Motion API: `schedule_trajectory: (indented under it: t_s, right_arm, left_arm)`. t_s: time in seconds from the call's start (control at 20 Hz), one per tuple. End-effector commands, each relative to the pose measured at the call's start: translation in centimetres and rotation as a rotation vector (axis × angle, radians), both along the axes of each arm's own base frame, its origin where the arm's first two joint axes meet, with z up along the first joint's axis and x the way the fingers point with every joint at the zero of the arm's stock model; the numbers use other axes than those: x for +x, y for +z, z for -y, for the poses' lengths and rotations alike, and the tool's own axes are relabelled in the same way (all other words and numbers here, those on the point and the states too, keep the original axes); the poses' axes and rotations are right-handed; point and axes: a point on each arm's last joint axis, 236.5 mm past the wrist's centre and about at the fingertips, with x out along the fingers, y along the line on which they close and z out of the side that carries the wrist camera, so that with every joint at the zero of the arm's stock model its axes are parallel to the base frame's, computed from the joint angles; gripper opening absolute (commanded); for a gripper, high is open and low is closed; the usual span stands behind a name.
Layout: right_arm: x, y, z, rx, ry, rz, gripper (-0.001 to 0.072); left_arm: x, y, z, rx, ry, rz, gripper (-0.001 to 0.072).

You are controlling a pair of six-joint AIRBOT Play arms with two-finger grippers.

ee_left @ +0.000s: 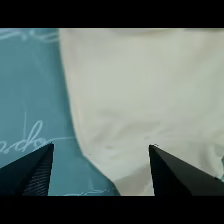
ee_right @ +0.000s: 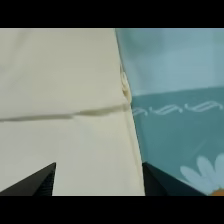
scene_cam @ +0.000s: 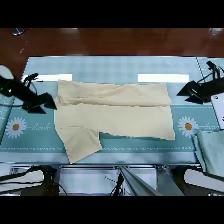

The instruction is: Fold the shirts.

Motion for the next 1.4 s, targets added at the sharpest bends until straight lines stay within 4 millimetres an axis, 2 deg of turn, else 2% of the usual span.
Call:
schedule_trajectory:
  t_s: [0.0, 0.1, 0.25, 0.35, 0.55, 0.8, 0.95, 1.0, 1.1, 1.15, 1.2, 1.25, 1.3, 1.35]
  right_arm:
    - [-5.2, -0.8, -1.6, -0.036, -0.037, 0.083, 0.0625]
    - [-6.4, -0.6, -3.7, 0.024, -0.084, 0.141, 0.0625]
    - [-7.1, -0.1, -6.1, 0.121, -0.098, 0.179, 0.0625]
    - [-6.9, 0.3, -6.6, 0.141, -0.084, 0.197, 0.0625]
    - [-6.6, 0.8, -7.1, 0.172, -0.095, 0.209, 0.0625]
    - [-6.9, 0.8, -7.3, 0.18, -0.086, 0.197, 0.0625]
    - [-6.8, 0.8, -7.1, 0.175, -0.092, 0.2, 0.0625]
    - [-6.6, 0.6, -6.3, 0.162, -0.116, 0.201, 0.0625]
    - [-6.8, -0.1, -2.5, 0.094, -0.22, 0.186, 0.0625]
    - [-7.6, -0.8, 0.3, 0.045, -0.29, 0.158, 0.0625]
    - [-8.9, -1.6, 2.7, -0.008, -0.345, 0.117, 0.0625]
    - [-10.8, -2.7, 4.6, -0.049, -0.414, 0.038, 0.0625]
    - [-12.0, -3.4, 4.8, -0.049, -0.459, -0.026, 0.0625]
    - [-12.7, -4.0, 3.8, -0.027, -0.438, -0.055, 0.0625]
  left_arm:
    - [-4.9, -1.1, -2.6, 0.031, 0.156, 0.059, 0.0706]
    - [-6.6, -1.7, -2.1, -0.047, 0.28, 0.117, 0.0705]
    - [-7.3, -2.2, 0.9, -0.23, 0.379, 0.177, 0.0705]
    - [-8.0, -3.0, 2.4, -0.281, 0.375, 0.16, 0.0705]
    - [-9.4, -4.2, 4.0, -0.297, 0.359, 0.117, 0.0702]
    - [-9.7, -5.6, 6.7, -0.311, 0.326, 0.117, 0.0702]
    - [-9.6, -5.9, 8.4, -0.321, 0.278, 0.136, 0.0702]
    - [-9.8, -5.9, 9.0, -0.325, 0.245, 0.133, 0.0702]
    - [-10.8, -5.5, 9.9, -0.353, 0.16, 0.127, 0.0696]
    - [-11.0, -5.4, 10.1, -0.363, 0.142, 0.123, 0.0562]
    - [-11.2, -5.3, 10.2, -0.368, 0.137, 0.119, 0.0136]
    - [-11.1, -5.3, 10.2, -0.372, 0.135, 0.122, 0.0027]
    - [-11.1, -5.2, 10.2, -0.372, 0.136, 0.124, 0.0027]
    - [-11.1, -5.3, 10.2, -0.372, 0.136, 0.124, 0.0027]
